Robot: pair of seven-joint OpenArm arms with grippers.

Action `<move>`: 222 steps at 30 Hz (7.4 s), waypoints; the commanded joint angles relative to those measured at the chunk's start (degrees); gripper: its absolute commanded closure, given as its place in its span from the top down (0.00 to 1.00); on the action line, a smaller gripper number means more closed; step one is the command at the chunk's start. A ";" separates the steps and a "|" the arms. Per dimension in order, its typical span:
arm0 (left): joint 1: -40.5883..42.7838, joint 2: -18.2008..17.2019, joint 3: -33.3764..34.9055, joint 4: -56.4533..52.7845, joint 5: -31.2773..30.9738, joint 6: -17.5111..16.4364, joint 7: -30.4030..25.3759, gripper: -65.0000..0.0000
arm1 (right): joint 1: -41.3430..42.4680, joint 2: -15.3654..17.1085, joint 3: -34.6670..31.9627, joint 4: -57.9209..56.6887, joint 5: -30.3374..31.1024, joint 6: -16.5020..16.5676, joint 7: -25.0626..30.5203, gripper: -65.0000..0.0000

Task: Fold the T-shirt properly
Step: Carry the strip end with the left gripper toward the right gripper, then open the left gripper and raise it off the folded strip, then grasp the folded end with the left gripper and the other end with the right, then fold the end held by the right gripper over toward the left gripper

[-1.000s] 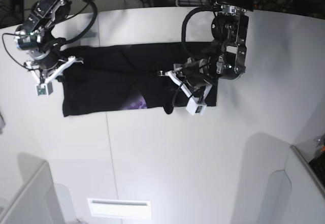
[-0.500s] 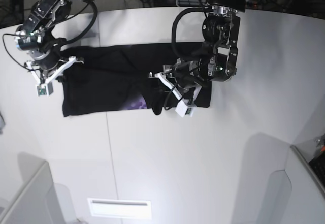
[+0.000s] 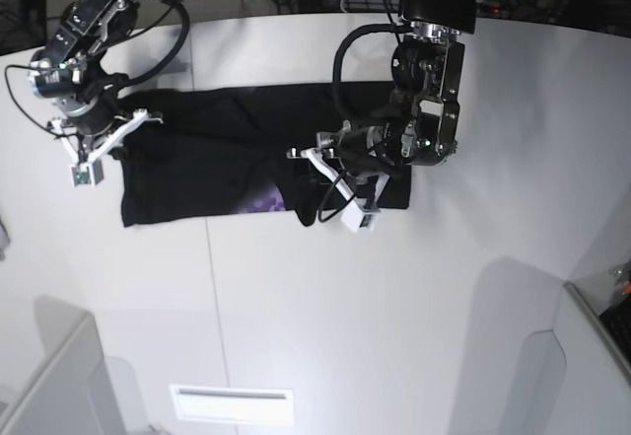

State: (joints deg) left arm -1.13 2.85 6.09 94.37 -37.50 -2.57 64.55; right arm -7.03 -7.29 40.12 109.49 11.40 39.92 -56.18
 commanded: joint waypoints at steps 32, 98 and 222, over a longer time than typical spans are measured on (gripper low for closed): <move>-1.82 1.59 -0.24 -2.54 -1.23 -0.46 -0.77 0.21 | 0.30 0.39 -0.16 0.97 0.78 0.08 1.11 0.00; 24.73 -14.24 -33.12 5.81 18.81 -29.30 -26.80 0.00 | 23.25 14.45 10.74 -43.34 11.41 0.08 -15.77 0.62; 14.36 -12.57 -6.48 -3.95 18.99 -24.20 -26.71 0.00 | 4.43 3.99 -54.23 5.36 11.06 -31.88 -10.85 0.00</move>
State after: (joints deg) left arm 13.04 -9.26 -0.32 90.24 -19.75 -26.98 35.55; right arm -3.53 -3.11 -14.11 114.02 21.80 8.19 -68.31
